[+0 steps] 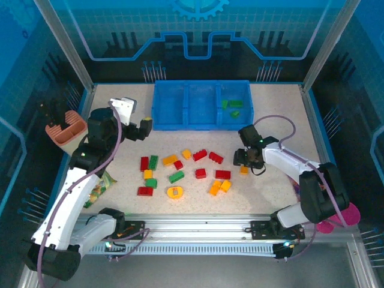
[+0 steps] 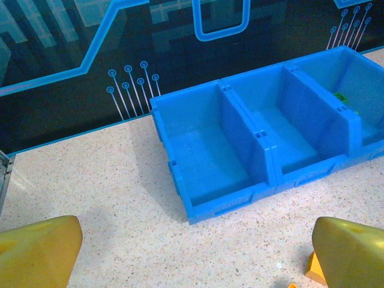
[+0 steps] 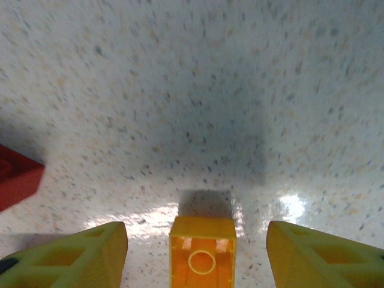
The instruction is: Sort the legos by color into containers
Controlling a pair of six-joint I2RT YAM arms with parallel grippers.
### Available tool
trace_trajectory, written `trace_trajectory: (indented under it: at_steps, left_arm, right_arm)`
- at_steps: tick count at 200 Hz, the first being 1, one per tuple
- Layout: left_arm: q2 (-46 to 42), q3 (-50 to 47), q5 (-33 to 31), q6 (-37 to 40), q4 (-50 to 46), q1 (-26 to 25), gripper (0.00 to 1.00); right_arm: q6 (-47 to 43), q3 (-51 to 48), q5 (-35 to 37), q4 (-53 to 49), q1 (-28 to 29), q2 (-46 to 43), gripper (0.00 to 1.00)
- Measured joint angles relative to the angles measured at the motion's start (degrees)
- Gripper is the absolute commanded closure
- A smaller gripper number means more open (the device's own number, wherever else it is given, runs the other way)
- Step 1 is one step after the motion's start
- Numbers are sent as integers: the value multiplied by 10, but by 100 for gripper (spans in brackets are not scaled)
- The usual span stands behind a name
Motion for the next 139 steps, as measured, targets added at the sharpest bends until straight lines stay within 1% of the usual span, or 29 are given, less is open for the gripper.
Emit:
trace_trajectory:
  at_steps: [23, 45, 83, 101, 123, 139]
  left_arm:
    - [0, 0, 2, 0, 0, 0, 1]
    - [0, 0, 2, 0, 0, 0, 1]
    - [0, -4, 2, 0, 4, 0, 0]
    - [0, -4, 2, 0, 4, 0, 1]
    - [0, -4, 2, 0, 4, 0, 1]
    - [0, -5, 2, 0, 4, 0, 1]
  right_arm:
    - [11, -10, 0, 4, 6, 12, 37]
    - [21, -19, 0, 13, 7, 18, 44]
    - [32, -30, 0, 22, 7, 26, 51]
    - [31, -30, 0, 26, 7, 37, 56]
    - [31, -30, 4, 27, 8, 46, 66]
    - [26, -27, 5, 23, 8, 46, 70]
